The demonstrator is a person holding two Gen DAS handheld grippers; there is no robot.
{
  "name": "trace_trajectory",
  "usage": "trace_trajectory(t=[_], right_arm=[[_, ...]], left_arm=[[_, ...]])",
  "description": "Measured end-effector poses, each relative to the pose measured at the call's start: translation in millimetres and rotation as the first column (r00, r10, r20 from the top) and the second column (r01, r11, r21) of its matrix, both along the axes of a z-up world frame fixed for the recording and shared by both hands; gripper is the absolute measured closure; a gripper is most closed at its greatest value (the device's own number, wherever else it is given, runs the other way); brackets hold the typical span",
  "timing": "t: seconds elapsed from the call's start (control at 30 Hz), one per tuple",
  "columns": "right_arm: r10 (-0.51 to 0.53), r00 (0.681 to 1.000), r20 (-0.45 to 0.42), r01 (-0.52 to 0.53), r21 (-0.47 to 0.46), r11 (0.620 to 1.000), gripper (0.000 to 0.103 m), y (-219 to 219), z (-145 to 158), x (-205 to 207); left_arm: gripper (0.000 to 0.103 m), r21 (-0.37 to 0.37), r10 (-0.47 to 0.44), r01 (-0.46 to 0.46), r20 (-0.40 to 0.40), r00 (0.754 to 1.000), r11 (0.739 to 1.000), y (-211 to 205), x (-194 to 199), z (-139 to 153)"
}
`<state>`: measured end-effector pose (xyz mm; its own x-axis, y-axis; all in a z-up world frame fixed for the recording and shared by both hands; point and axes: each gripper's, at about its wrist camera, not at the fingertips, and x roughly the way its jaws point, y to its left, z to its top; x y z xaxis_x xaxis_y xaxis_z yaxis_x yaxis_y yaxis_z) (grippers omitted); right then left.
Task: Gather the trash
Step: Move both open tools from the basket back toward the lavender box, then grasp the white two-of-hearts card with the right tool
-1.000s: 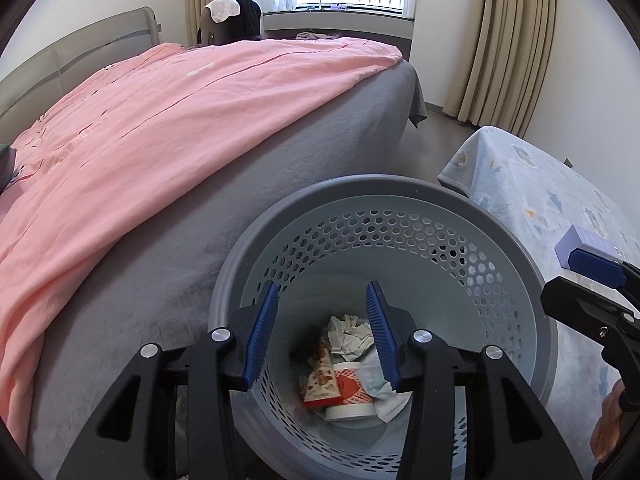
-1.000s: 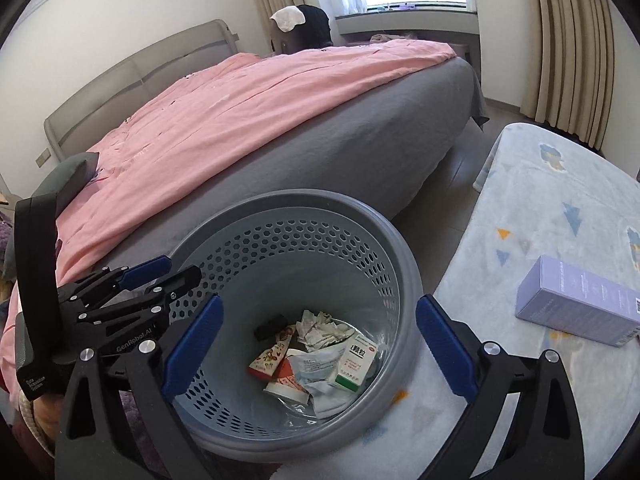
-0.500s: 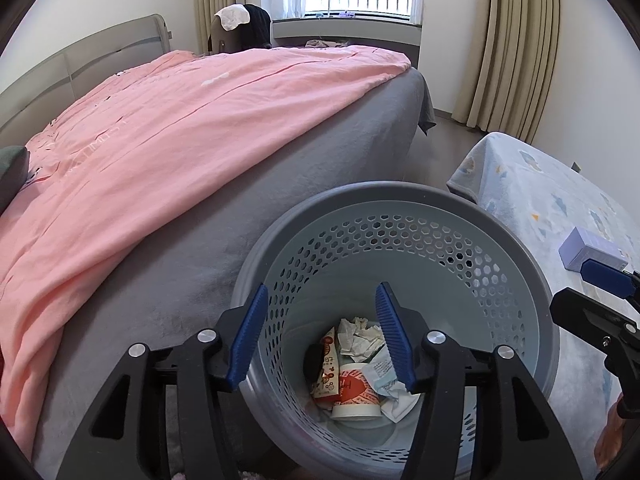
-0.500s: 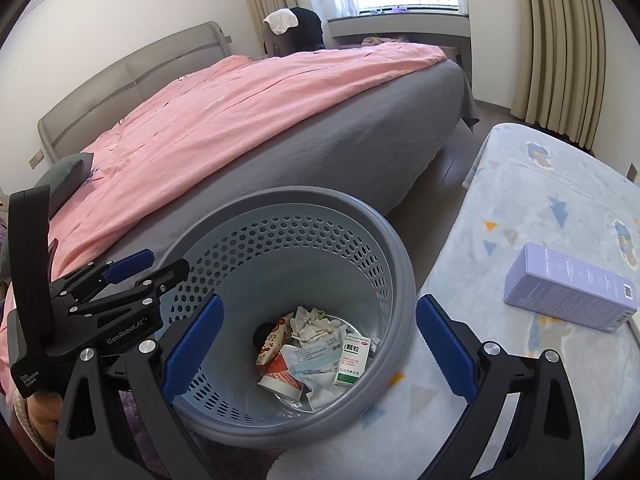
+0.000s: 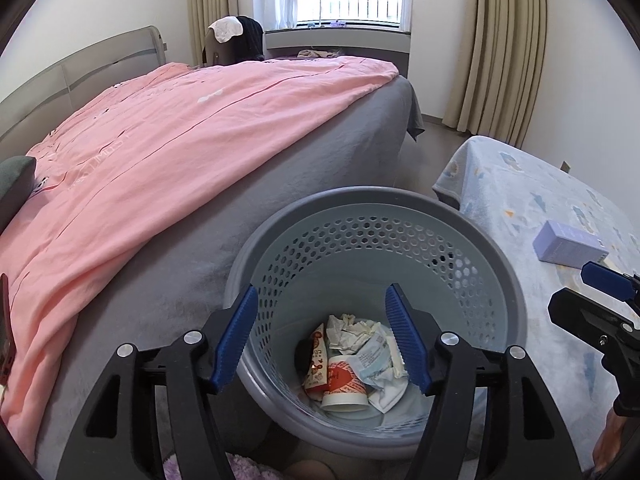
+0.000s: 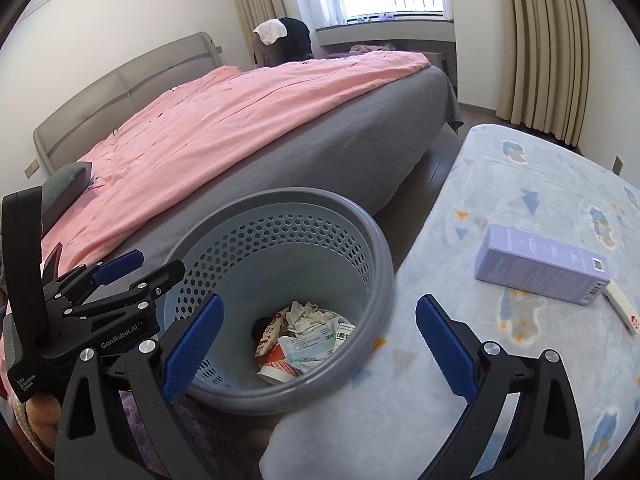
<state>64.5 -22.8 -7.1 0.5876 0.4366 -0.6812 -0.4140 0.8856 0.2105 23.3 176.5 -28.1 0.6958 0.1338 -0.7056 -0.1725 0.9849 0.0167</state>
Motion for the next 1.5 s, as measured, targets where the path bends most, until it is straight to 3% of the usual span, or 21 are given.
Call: trace_trajectory(t=[0.43,0.83,1.2,1.5], right_arm=[[-0.151,0.989,0.002,0.151,0.005,0.989,0.008,-82,6,-39],[-0.303,0.953,0.02,0.303,-0.015,0.953,0.008,-184,3,-51],[-0.371,0.929,0.014,0.371,-0.081,0.925,0.008,-260,-21,-9],[-0.357,0.934,-0.014,0.351,-0.149,0.925,0.008,-283,-46,46]], left_arm=[[0.038,-0.009,-0.124,0.124,0.027,0.992,0.992,-62,-24,19],[0.038,-0.036,-0.238,0.238,-0.002,0.971,0.971,-130,-30,18],[0.038,-0.028,-0.312,0.312,-0.028,0.95,0.95,-178,-4,9],[0.038,-0.004,-0.357,0.358,-0.047,0.933,0.934,-203,24,-4]])
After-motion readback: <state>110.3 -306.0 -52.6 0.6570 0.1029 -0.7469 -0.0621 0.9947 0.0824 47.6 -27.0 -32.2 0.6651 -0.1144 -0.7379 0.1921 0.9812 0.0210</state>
